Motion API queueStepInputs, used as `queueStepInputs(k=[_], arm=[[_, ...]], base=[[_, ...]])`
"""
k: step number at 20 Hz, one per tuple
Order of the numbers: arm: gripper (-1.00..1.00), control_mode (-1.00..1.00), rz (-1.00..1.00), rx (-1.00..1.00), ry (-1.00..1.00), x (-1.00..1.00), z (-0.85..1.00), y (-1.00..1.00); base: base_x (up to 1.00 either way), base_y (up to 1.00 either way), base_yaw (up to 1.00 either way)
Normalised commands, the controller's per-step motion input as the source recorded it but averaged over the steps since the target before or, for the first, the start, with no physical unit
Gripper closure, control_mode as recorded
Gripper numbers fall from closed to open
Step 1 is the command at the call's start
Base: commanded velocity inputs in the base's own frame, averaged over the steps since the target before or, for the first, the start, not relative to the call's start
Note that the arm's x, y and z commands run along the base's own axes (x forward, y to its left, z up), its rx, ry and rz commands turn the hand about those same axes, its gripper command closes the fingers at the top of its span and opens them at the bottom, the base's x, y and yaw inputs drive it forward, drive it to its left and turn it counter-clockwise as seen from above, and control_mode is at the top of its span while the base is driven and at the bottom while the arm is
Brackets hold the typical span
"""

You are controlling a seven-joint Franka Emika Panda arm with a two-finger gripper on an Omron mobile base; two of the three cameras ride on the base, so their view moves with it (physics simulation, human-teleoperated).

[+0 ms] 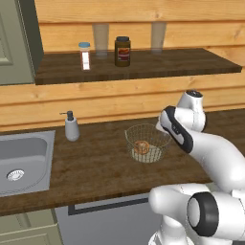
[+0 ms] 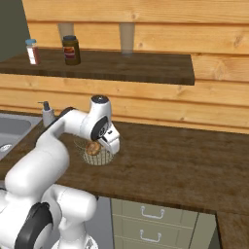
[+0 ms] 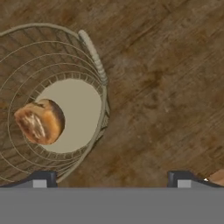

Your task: Open the cabinet, pick up the bread from the cabinet and place it in the basket. Then move the basket to the dining counter.

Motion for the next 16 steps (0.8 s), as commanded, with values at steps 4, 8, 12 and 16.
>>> queueStepInputs(k=[4, 8, 12, 16], arm=[[-1.00, -1.00, 0.00, 0.00, 0.00, 0.29, -0.34, 0.00], [-1.00, -1.00, 0.00, 0.00, 0.00, 0.32, -0.36, 0.00], [-1.00, -1.00, -0.01, 0.00, 0.00, 0.33, -0.46, 0.00], [-1.00, -1.00, -0.01, 0.00, 0.00, 0.26, -0.38, 0.00]], base=[[0.00, 0.00, 0.00], [0.00, 0.00, 0.00], [0.00, 0.00, 0.00], [0.00, 0.00, 0.00]])
